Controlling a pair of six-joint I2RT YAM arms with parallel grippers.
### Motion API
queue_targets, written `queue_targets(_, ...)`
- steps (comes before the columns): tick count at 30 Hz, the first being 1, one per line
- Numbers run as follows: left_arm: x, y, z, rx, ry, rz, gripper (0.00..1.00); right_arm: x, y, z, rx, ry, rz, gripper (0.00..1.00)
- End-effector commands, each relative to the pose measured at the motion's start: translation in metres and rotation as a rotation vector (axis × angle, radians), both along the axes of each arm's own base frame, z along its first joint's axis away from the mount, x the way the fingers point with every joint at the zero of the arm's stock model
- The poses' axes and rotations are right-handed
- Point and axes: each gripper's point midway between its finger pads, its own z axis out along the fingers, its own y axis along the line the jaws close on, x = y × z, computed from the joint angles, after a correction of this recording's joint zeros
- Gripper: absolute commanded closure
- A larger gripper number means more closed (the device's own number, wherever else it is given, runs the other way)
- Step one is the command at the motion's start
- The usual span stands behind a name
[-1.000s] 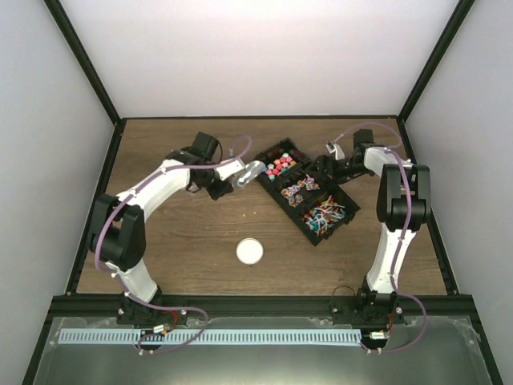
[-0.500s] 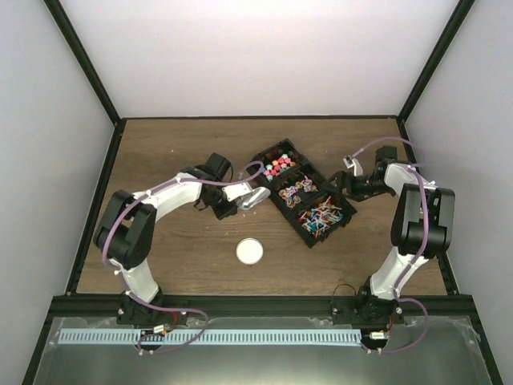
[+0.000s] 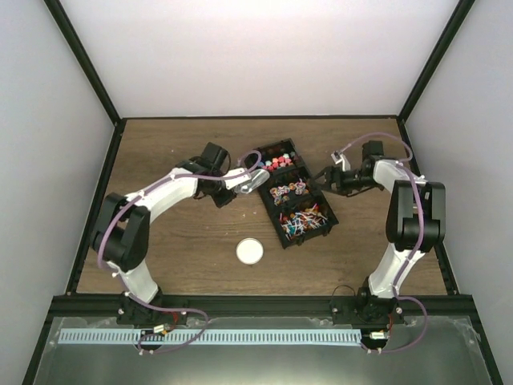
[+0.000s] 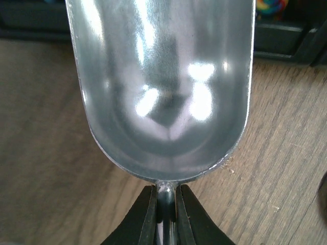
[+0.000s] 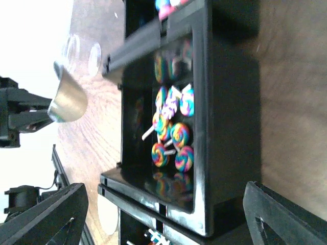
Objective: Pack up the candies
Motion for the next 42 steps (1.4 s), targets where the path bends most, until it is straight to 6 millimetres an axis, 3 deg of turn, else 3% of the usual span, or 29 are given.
queue_targets(1, 0.012, 0.0, 0.044, 0.0, -0.179, -0.05, 0.96, 0.037, -0.015, 0.047, -0.005, -0.149, -0.009, 0.15)
queue_targets(4, 0.014, -0.001, 0.051, 0.042, -0.242, -0.081, 0.96, 0.042, -0.006, 0.072, 0.025, -0.183, 0.017, 0.16)
queue_targets(11, 0.011, -0.025, 0.065, 0.081, -0.34, -0.156, 0.96, 0.027, 0.052, 0.104, 0.079, -0.226, 0.139, 0.25)
queue_targets(16, 0.007, -0.042, 0.072, 0.069, -0.357, -0.173, 0.96, 0.004, 0.083, 0.098, 0.107, -0.191, 0.216, 0.35)
queue_targets(21, -0.002, -0.057, 0.073, 0.069, -0.369, -0.204, 0.96, -0.008, 0.1, 0.089, 0.105, -0.168, 0.252, 0.46)
queue_targets(32, 0.0, -0.068, 0.086, 0.032, -0.379, -0.175, 0.94, -0.011, 0.109, 0.082, 0.126, -0.118, 0.27, 0.97)
queue_targets(33, 0.0, -0.068, 0.088, 0.022, -0.376, -0.166, 0.9, -0.011, 0.109, 0.083, 0.131, -0.12, 0.274, 0.99)
queue_targets(34, 0.0, -0.068, 0.09, 0.005, -0.363, -0.158, 0.77, -0.013, 0.11, 0.085, 0.139, -0.122, 0.282, 0.99)
queue_targets(35, -0.003, -0.066, 0.091, -0.022, -0.337, -0.162, 0.54, -0.013, 0.109, 0.087, 0.146, -0.126, 0.291, 0.99)
queue_targets(37, -0.012, -0.062, 0.096, -0.112, -0.259, -0.19, 0.34, -0.017, 0.109, 0.09, 0.16, -0.127, 0.306, 0.99)
queue_targets(42, -0.022, -0.046, 0.104, -0.242, -0.159, -0.227, 0.32, -0.022, 0.106, 0.099, 0.205, -0.157, 0.332, 0.99)
